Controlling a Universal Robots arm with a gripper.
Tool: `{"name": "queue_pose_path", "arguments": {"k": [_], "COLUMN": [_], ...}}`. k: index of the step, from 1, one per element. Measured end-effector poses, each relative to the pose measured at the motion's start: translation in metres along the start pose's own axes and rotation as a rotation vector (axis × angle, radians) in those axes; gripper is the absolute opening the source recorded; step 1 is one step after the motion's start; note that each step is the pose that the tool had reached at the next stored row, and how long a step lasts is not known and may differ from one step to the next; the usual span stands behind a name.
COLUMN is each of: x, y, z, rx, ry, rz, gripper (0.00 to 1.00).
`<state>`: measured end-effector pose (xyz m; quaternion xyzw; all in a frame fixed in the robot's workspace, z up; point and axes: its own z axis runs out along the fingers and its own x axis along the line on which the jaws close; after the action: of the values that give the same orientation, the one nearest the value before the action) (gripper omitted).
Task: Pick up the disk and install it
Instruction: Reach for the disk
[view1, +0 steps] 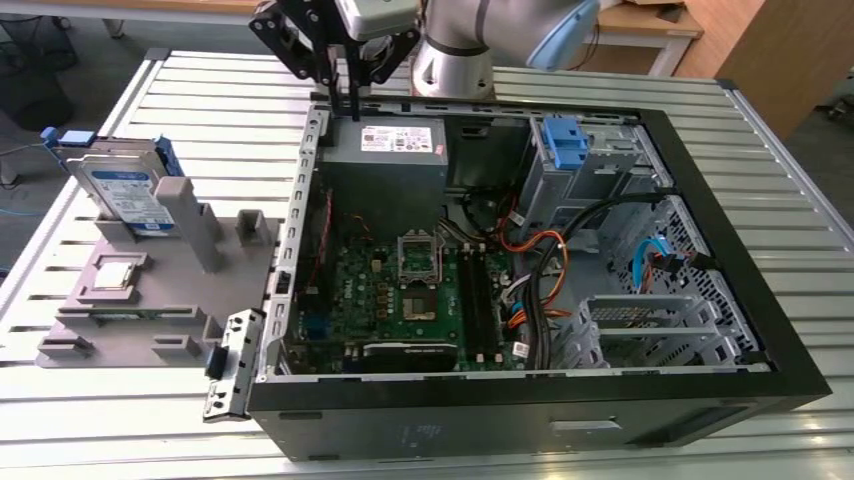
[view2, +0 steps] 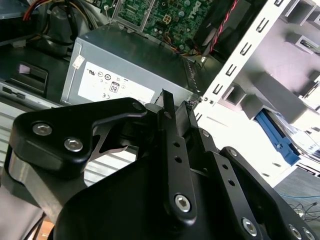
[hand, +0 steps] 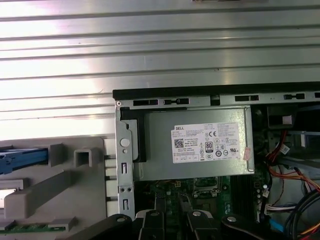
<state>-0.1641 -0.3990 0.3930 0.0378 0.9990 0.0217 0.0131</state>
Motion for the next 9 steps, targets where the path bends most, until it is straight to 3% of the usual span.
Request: {"name": "queue_pose_path", "arguments": {"k": [9], "x": [0.0164], "y": [-0.0013], "z": [0.0], "rx": [0.0], "ry": [0.0], "rz": [0.0], "gripper": [0.24]}}
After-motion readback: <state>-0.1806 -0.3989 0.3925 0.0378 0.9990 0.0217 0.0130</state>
